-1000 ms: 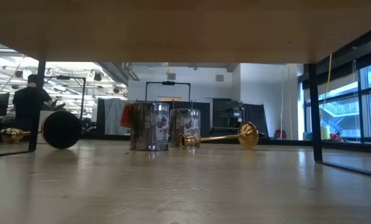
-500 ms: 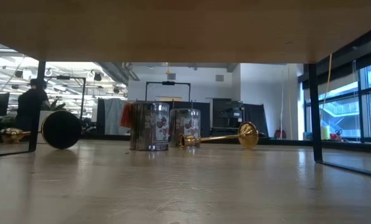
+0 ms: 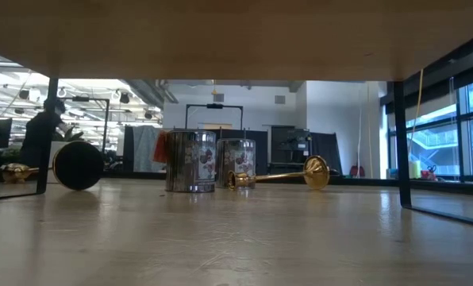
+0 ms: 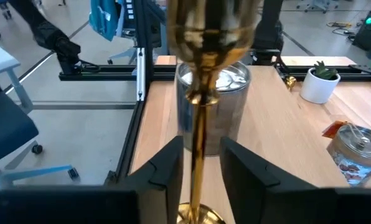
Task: Pick & Place candle stick holders
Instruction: Put the top silver scented candle on the shelf
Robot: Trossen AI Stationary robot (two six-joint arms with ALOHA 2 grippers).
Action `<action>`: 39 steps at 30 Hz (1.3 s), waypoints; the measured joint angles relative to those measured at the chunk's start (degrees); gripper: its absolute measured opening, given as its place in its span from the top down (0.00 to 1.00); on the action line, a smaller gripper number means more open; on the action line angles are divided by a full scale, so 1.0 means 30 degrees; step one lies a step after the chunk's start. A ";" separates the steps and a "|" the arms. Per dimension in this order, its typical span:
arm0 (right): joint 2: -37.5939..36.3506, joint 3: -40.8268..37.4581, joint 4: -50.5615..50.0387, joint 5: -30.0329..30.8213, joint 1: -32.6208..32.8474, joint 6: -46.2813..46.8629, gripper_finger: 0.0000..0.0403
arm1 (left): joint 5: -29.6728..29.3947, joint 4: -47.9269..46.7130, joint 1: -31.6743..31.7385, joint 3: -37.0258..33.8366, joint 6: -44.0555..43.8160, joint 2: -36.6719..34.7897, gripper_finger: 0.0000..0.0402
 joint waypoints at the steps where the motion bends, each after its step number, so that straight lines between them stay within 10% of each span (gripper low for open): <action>1: 0.0000 0.0000 -0.0028 0.0144 0.0042 0.0080 0.72 | 0.0005 -0.0004 0.0000 0.0000 -0.0017 0.0000 0.54; 17: -0.0044 0.0306 -0.1234 0.0895 0.0660 0.1302 0.49 | 0.0027 -0.0004 -0.0022 0.0000 -0.0038 0.0000 0.54; 39: -0.3013 0.0335 -0.8459 0.3087 0.2997 0.8233 0.48 | 0.1435 -0.0093 0.1358 -0.0007 0.1544 -0.0109 0.54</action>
